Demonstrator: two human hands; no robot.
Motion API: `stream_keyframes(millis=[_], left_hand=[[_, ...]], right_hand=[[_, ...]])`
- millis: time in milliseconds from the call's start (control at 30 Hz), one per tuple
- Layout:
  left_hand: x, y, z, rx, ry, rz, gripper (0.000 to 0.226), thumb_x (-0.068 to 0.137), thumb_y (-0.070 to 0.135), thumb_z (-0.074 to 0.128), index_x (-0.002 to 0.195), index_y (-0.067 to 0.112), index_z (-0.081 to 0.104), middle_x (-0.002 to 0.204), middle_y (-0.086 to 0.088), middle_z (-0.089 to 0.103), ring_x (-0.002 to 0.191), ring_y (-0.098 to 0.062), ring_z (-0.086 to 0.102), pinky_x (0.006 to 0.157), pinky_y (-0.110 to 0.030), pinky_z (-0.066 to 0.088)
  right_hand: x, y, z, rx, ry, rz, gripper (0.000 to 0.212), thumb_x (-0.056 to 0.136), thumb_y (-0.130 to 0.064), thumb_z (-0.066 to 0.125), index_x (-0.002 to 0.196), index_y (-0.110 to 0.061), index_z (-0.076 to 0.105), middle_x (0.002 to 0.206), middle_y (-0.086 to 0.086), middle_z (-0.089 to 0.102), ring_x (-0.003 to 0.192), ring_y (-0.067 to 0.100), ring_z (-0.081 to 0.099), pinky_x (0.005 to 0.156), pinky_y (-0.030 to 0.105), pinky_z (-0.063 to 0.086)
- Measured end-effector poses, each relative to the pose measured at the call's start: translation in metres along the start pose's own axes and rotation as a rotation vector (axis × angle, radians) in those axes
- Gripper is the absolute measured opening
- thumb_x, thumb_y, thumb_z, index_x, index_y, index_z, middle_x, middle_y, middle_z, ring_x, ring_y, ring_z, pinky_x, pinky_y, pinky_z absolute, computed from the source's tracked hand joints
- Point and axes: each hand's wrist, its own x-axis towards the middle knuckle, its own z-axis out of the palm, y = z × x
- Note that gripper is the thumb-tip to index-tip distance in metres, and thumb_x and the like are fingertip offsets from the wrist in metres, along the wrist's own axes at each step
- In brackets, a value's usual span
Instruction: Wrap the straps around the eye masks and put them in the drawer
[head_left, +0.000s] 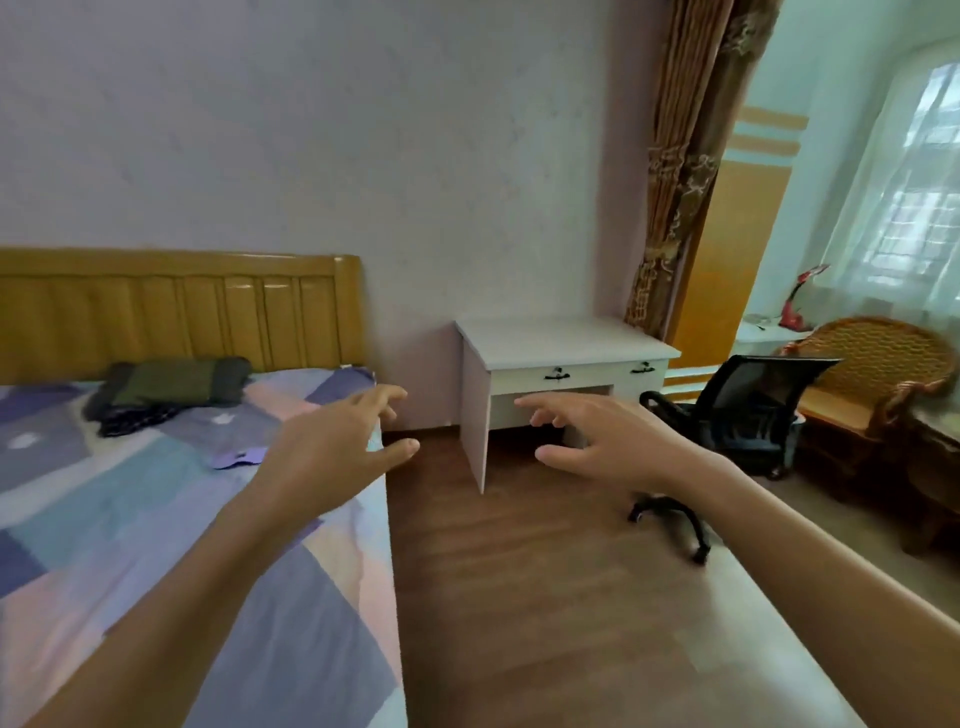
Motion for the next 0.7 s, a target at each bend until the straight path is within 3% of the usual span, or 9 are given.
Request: stream_keyframes(millis=[133,333,533,700], left_hand=[[0.039,0.047,0.029,0.118,-0.048,-0.095,0.054,0.089,0.052,0.053,0.137,0.029,0.04,0.13,0.011,0.056,0.101,-0.009,0.059,0.069,-0.019,0.035],[0.088,0.068,0.047,0.098,-0.098,-0.208,0.048,0.089,0.053,0.053,0.132,0.035,0.043,0.124,0.015,0.057,0.1,-0.008,0.056,0.073,-0.02,0.039],[0.066,-0.001,0.046,0.268,-0.162,-0.408,0.051,0.087,0.057,0.051,0.134,0.042,0.039,0.125,0.021,0.054,0.109,-0.01,0.057,0.082,-0.029,0.047],[0.054,-0.088,0.049,0.379,-0.158,-0.557,0.055,0.088,0.062,0.047,0.137,0.044,0.03,0.126,0.023,0.053,0.112,-0.006,0.055,0.071,-0.026,0.043]], right_hand=[[0.032,0.071,0.003,0.02,-0.08,-0.128,0.049,0.09,-0.046,0.049,0.136,-0.045,0.033,0.126,-0.022,0.056,0.116,0.005,0.052,0.094,0.037,0.047],[0.096,0.147,-0.005,0.002,-0.124,-0.241,0.044,0.091,-0.045,0.049,0.134,-0.043,0.038,0.121,-0.019,0.06,0.111,0.008,0.057,0.094,0.036,0.047],[0.192,0.105,0.06,0.2,-0.176,-0.409,0.043,0.088,-0.045,0.051,0.13,-0.046,0.041,0.115,-0.022,0.062,0.107,0.006,0.059,0.09,0.037,0.05],[0.28,0.044,0.115,0.263,-0.266,-0.591,0.045,0.09,-0.045,0.051,0.132,-0.046,0.037,0.117,-0.021,0.06,0.108,0.006,0.056,0.086,0.028,0.047]])
